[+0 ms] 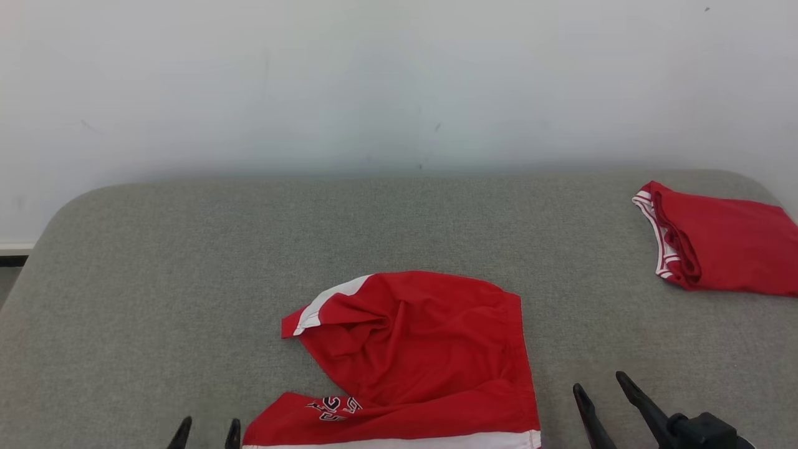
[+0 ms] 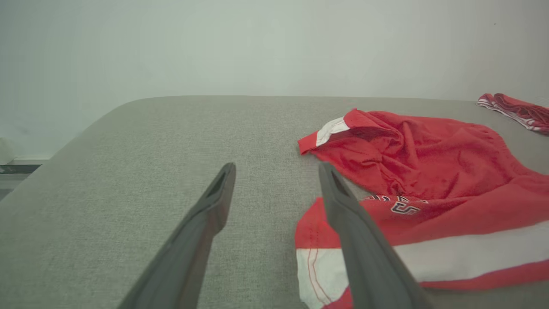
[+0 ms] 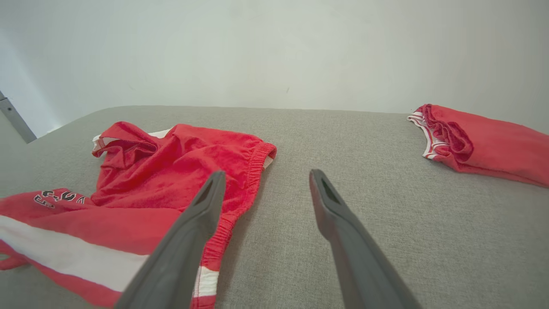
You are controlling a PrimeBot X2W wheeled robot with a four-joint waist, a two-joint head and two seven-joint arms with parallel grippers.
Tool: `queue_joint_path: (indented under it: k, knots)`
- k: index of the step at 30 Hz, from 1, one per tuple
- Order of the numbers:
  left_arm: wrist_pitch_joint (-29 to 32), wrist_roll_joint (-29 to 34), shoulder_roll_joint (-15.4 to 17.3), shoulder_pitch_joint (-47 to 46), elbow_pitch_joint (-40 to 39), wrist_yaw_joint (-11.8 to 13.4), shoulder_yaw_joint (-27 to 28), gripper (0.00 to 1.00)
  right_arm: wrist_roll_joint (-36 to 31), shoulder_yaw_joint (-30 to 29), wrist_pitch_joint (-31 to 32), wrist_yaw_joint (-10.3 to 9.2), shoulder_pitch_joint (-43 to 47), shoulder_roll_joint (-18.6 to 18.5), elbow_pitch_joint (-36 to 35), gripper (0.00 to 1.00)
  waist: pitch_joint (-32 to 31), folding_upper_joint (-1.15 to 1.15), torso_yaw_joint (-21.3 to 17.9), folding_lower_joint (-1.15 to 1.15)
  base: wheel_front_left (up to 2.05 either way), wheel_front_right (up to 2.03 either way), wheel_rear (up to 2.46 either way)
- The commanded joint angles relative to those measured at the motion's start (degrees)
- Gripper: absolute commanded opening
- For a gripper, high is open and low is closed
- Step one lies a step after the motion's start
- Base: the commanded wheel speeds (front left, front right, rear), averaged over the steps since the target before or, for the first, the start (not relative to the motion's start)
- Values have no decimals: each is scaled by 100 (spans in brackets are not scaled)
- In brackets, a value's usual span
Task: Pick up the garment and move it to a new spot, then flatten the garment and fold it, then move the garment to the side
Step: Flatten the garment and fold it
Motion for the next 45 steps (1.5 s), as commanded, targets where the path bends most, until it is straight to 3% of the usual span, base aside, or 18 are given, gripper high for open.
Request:
queue_joint_path:
  k: [1, 7, 12, 25, 37, 38, 39, 40, 42, 45]
  knots:
    - [67, -145, 164, 15, 43, 1, -171, 100, 117, 157, 49, -12, -68, -154, 12, 100, 49, 0, 33, 0, 0, 0, 0]
    - [296, -760, 690, 38, 215, -1, -954, 100, 558, 952, 224, -12, -218, -738, 134, 100, 170, 0, 85, 0, 0, 0, 0]
    - [297, -1178, 852, -115, 473, -2, -1259, 100, 928, 1535, 175, -13, -393, -1013, 361, 100, 249, 0, 102, 0, 0, 0, 0]
    - [174, -1756, 1126, -764, 1286, -2, -1954, 100, 2042, 3072, -5, -12, -1260, -1299, 1163, 100, 466, 0, 104, 0, 0, 0, 0]
    - [72, -2472, 1290, -1371, 1779, -2, -2708, 100, 2840, 4255, -287, -12, -2053, -1457, 1442, 100, 590, 0, 88, 0, 0, 0, 0]
    - [72, -2541, 1286, -1390, 1787, -2, -2784, 88, 2912, 4310, -292, -12, -2095, -1448, 1437, 100, 588, 0, 82, 0, 0, 0, 0]
    - [67, -2630, 1301, -1403, 1792, -2, -2854, 39, 2958, 4365, -305, -12, -2129, -1451, 1439, 44, 586, 0, 75, 0, 0, 0, 0]
    - [72, -2767, 1297, -1396, 1793, -2, -2934, 0, 2995, 4427, -316, -12, -2159, -1462, 1435, 0, 585, 0, 71, 0, 0, 0, 0]
    - [56, -2856, 1365, -1421, 1676, -2, -3207, 0, 3070, 4534, -321, -12, -2203, -1475, 1424, 0, 582, 0, 66, 0, 0, 0, 0]
    - [-74, -2951, 1460, -1437, 1595, 0, -3194, 0, 3014, 4474, -329, -12, -2255, -1482, 1251, 0, 560, 0, 59, 0, 0, 0, 0]
